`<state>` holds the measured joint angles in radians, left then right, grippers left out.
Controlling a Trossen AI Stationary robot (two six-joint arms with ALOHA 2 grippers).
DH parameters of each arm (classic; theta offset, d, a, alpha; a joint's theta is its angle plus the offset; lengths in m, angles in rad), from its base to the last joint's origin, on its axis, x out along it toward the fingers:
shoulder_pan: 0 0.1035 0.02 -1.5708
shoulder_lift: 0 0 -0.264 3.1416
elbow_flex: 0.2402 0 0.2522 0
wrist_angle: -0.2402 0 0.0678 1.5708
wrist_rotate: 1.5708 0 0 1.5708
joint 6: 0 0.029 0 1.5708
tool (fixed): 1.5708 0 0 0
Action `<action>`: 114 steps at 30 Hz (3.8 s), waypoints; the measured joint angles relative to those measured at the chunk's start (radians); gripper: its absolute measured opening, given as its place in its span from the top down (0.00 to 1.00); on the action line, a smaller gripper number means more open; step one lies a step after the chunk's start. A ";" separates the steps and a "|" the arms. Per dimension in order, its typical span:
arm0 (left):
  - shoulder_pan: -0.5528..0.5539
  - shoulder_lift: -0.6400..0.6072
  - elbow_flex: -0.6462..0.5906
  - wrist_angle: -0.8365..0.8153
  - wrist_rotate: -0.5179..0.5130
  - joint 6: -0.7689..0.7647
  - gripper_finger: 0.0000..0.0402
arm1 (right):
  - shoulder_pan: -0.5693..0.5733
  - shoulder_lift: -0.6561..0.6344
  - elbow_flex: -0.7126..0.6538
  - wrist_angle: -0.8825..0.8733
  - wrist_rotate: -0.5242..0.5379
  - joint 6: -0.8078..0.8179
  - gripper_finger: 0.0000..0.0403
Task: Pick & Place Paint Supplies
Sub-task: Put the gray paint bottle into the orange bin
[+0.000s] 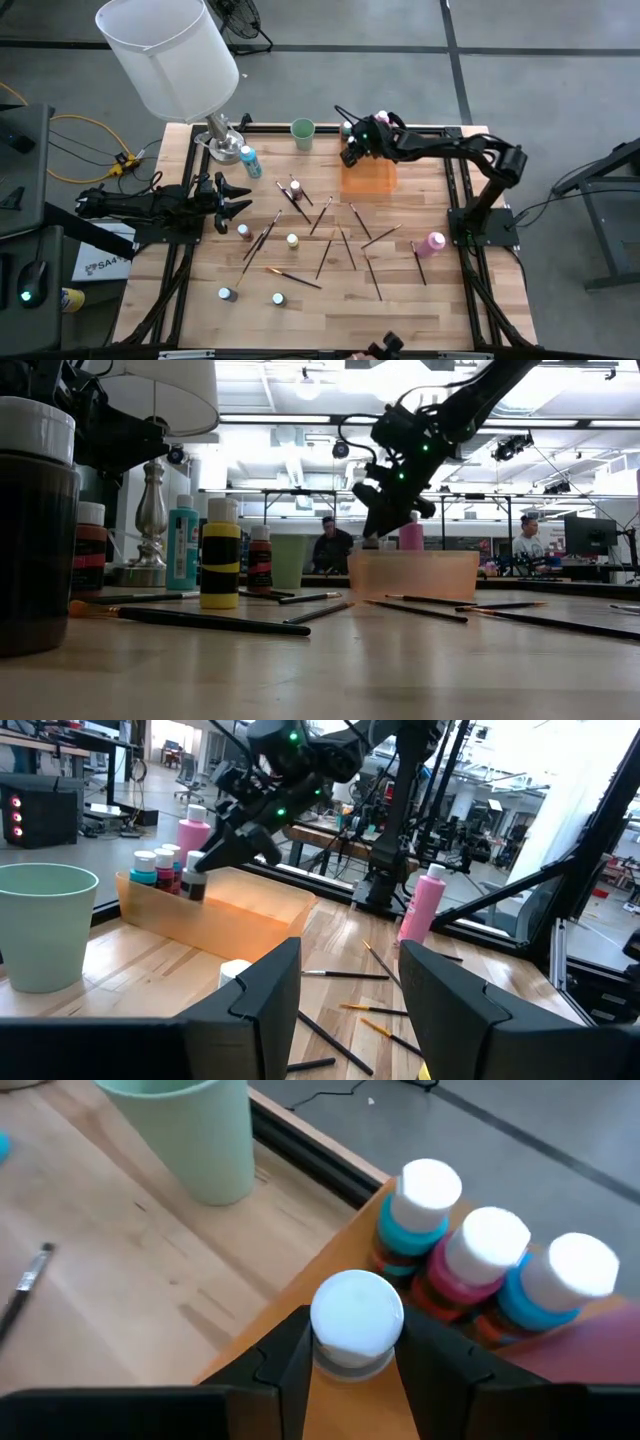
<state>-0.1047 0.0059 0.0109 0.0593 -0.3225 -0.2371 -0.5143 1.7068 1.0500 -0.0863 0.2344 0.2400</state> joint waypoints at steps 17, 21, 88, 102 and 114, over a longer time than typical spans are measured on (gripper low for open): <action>0.000 0.000 0.000 0.000 0.000 0.000 0.58 | -0.030 0.004 0.000 0.024 -0.111 -0.219 0.69; 0.000 0.000 0.000 0.000 0.000 0.000 0.58 | -0.050 0.004 0.000 0.024 -0.116 -0.225 0.69; 0.000 0.000 0.000 0.000 0.000 0.000 0.58 | -0.012 0.002 0.044 -0.026 -0.158 0.230 0.70; 0.000 0.000 0.000 0.000 0.000 0.000 0.58 | -0.003 0.047 0.044 0.058 0.096 0.230 0.70; 0.000 0.000 0.000 0.000 0.000 0.000 0.58 | 0.004 0.100 0.042 0.130 0.152 0.227 0.69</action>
<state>-0.1048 0.0059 0.0108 0.0590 -0.3225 -0.2371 -0.5102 1.8069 1.0924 0.0433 0.3863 0.4671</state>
